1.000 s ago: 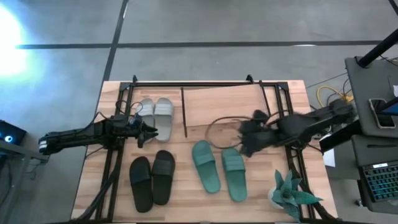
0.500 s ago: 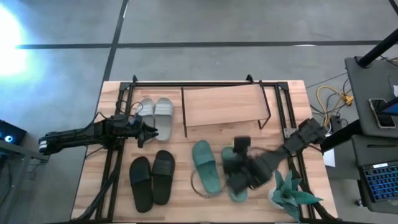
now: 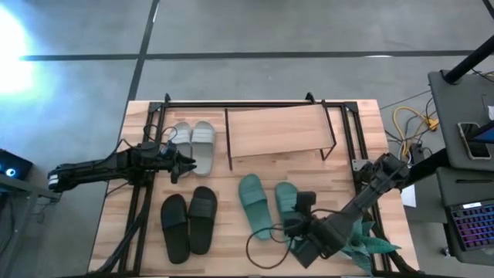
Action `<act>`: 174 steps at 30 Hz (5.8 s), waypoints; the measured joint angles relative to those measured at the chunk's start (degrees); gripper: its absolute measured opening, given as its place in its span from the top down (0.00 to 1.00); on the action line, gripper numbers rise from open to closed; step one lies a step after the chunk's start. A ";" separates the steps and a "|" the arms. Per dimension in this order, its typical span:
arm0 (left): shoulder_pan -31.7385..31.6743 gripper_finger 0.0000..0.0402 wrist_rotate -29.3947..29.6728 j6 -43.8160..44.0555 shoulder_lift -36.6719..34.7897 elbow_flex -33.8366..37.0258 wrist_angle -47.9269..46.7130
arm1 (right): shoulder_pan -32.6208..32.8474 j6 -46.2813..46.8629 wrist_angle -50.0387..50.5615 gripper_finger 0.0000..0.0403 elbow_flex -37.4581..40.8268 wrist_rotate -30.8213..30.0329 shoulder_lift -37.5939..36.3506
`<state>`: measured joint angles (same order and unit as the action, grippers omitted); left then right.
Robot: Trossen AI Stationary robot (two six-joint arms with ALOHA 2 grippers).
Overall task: Pick and place slides into the shelf
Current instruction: Put the right green slide on the shelf, then put the green slide on the shelf
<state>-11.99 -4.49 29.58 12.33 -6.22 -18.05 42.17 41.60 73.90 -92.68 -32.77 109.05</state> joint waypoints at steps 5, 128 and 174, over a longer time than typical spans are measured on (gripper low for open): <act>0.01 0.67 0.00 0.00 -0.04 0.00 0.01 | -0.05 -0.91 -2.24 0.52 4.72 0.36 3.91; 0.00 0.67 0.30 -0.02 -0.08 -0.02 1.06 | -58.75 -75.54 -32.25 0.97 17.81 -1.75 -18.92; 0.02 0.67 0.31 0.00 0.01 -0.02 1.15 | -54.19 -63.72 -19.83 0.57 12.24 2.73 -23.84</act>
<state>-11.97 -4.19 29.58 12.34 -6.24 -16.91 -12.01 -22.12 54.06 -80.44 -30.04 85.21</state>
